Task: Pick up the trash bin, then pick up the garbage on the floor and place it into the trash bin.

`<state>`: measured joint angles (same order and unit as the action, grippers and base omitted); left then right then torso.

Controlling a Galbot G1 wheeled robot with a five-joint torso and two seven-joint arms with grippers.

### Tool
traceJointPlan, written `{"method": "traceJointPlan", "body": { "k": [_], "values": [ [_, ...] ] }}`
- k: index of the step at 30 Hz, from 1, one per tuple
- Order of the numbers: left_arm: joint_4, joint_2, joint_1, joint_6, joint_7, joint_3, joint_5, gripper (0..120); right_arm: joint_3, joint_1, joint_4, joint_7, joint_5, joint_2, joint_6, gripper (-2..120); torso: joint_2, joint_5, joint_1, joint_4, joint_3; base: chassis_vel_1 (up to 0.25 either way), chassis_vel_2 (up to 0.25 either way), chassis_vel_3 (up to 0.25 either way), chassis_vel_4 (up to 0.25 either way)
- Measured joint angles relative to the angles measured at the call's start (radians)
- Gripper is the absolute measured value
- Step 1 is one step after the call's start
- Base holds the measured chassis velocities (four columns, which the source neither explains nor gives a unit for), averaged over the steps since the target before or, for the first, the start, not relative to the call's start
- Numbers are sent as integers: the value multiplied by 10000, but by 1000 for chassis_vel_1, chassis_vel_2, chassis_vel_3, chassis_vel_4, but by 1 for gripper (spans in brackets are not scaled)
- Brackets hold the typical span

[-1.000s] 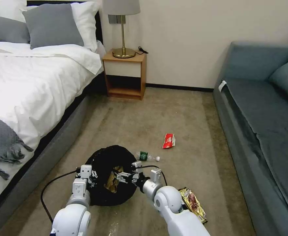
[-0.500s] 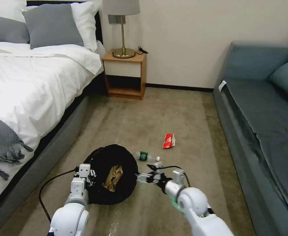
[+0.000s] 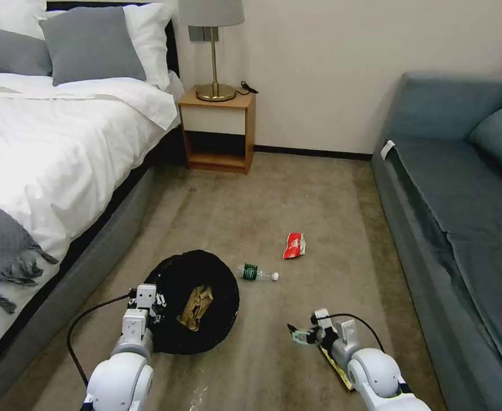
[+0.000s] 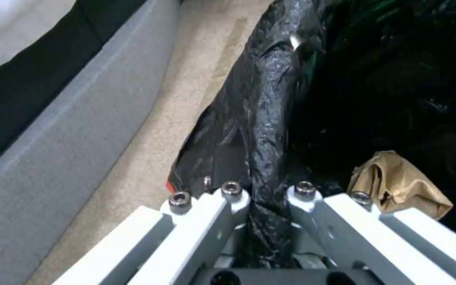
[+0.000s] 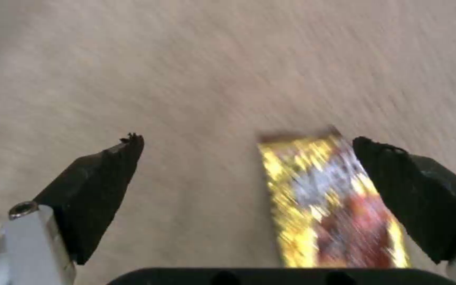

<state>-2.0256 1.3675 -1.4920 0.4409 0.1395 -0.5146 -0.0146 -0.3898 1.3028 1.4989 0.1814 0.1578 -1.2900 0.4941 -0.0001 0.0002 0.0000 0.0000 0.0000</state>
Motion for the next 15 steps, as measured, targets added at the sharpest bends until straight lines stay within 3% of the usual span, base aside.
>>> {"method": "traceJointPlan", "body": {
  "k": [15],
  "values": [
    [152, -62, 153, 42, 0, 216, -4, 2, -825, -88, -1076, -39, -189, -25, 21, 100, 0, -1, 0, 0, 0, 0, 0, 0, 0]
  ]
}}
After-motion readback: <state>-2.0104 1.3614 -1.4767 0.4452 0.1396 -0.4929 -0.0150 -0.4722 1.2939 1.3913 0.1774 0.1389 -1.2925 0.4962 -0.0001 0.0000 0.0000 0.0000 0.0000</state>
